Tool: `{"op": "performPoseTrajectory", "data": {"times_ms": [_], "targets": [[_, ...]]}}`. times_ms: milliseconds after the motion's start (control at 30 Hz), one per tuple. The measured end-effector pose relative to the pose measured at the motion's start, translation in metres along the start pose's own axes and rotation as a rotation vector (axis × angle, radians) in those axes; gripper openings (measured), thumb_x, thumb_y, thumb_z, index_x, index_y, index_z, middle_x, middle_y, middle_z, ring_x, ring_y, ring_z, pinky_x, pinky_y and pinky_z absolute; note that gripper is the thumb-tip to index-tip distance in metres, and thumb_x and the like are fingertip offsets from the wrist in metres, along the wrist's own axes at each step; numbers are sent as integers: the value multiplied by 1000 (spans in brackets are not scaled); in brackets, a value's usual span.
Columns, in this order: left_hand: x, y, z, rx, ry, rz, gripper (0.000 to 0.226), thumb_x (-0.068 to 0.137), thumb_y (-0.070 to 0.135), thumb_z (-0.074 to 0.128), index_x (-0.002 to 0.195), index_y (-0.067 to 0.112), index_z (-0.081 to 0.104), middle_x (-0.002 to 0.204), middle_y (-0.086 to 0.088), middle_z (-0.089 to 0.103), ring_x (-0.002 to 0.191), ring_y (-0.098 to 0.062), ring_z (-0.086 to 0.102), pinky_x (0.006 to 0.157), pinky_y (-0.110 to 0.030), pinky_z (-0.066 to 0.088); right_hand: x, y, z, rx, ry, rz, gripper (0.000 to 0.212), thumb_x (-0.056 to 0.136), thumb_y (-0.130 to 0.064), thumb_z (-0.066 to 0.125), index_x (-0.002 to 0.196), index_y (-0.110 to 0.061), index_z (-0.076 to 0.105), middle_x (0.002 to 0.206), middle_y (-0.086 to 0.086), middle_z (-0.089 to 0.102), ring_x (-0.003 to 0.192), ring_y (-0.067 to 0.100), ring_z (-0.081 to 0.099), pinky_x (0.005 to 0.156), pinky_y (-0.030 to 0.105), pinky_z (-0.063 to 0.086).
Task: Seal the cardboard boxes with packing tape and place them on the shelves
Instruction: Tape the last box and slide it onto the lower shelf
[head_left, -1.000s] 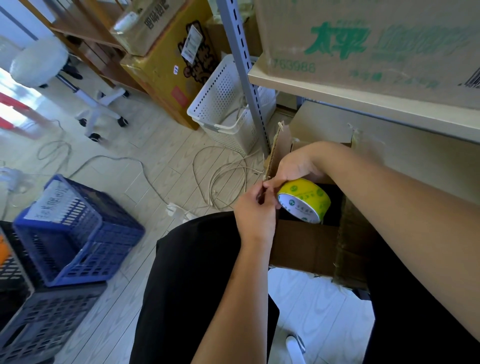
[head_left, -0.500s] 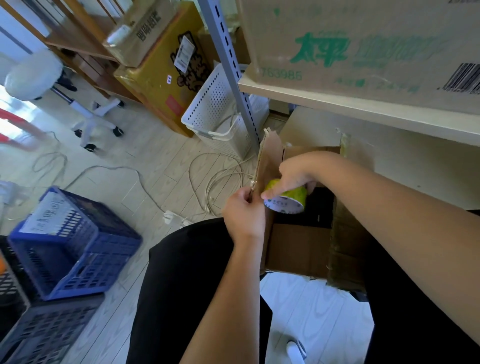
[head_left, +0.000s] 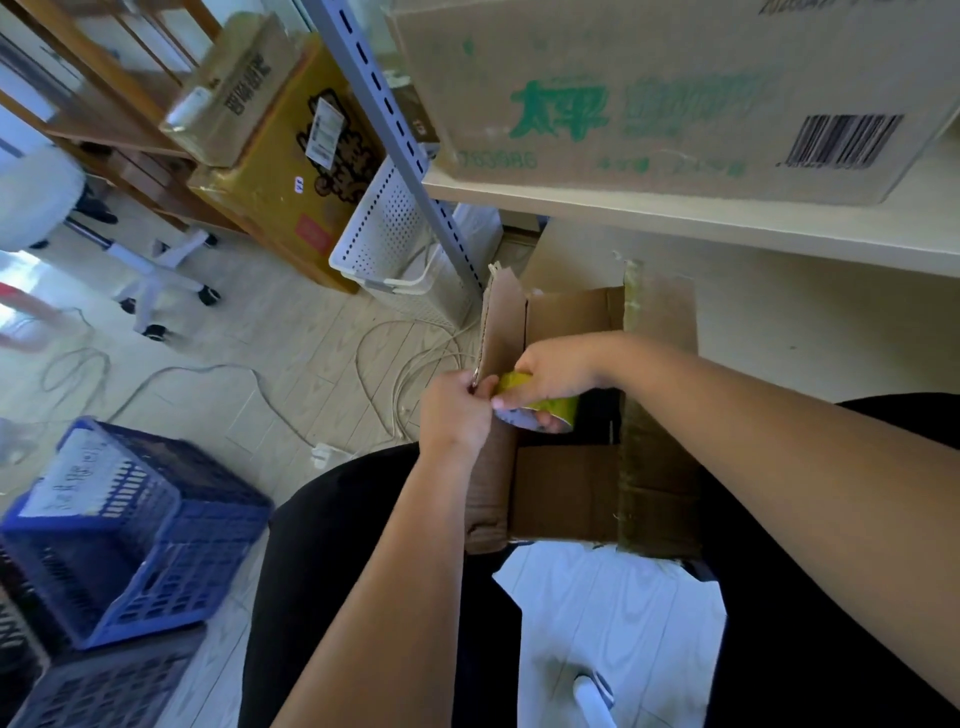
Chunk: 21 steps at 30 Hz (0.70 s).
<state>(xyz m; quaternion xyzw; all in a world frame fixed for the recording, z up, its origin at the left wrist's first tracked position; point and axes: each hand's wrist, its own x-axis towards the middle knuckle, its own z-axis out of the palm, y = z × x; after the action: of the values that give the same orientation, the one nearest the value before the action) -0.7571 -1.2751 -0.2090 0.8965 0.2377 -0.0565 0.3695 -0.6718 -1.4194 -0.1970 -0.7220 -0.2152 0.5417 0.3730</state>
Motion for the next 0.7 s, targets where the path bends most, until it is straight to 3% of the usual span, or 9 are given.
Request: {"op": "performPoseTrajectory", "data": {"times_ms": [133, 300, 400, 500, 600, 700], "targets": [[6, -2, -3, 68, -2, -34, 44, 93, 21, 64, 57, 13, 41, 53, 0, 38, 49, -18, 36, 48, -28, 24, 14, 1, 2, -103, 10, 27, 43, 90, -46, 67, 82, -5, 57, 67, 10, 64, 61, 24, 64, 75, 41, 58], [11, -2, -6, 80, 2, -71, 41, 92, 25, 67, 58, 18, 47, 50, 4, 40, 48, -16, 40, 46, -27, 25, 28, 12, 19, -261, 126, 120, 39, 96, -42, 60, 97, -3, 58, 75, 8, 67, 59, 17, 65, 63, 29, 56], [12, -6, -2, 25, -25, -92, 34, 85, 33, 76, 72, 3, 64, 57, -2, 51, 51, -18, 43, 51, -25, 32, 21, 17, 6, -159, 61, 76, 33, 98, -32, 59, 101, 0, 66, 89, 10, 75, 66, 15, 68, 68, 26, 56], [10, -6, 3, 13, -42, -120, 42, 81, 33, 80, 88, -6, 68, 66, -15, 62, 56, -21, 51, 55, -35, 44, 10, 21, -2, -50, 28, 73, 34, 98, -25, 54, 108, 4, 69, 93, 11, 77, 77, 17, 71, 78, 27, 57], [14, -4, 6, 71, -44, -114, 34, 81, 30, 80, 78, 0, 65, 65, -9, 58, 61, -23, 55, 59, -40, 51, 9, 17, 5, -59, 46, 60, 42, 104, -30, 46, 106, 5, 68, 81, 10, 75, 63, 16, 70, 74, 28, 57], [15, 2, 7, 159, 4, -113, 36, 82, 27, 78, 59, 16, 52, 62, -4, 54, 64, -26, 55, 58, -35, 45, 16, 9, 14, -97, 157, 36, 45, 104, -32, 46, 93, 5, 71, 68, 7, 70, 50, 15, 63, 69, 34, 58]]}}
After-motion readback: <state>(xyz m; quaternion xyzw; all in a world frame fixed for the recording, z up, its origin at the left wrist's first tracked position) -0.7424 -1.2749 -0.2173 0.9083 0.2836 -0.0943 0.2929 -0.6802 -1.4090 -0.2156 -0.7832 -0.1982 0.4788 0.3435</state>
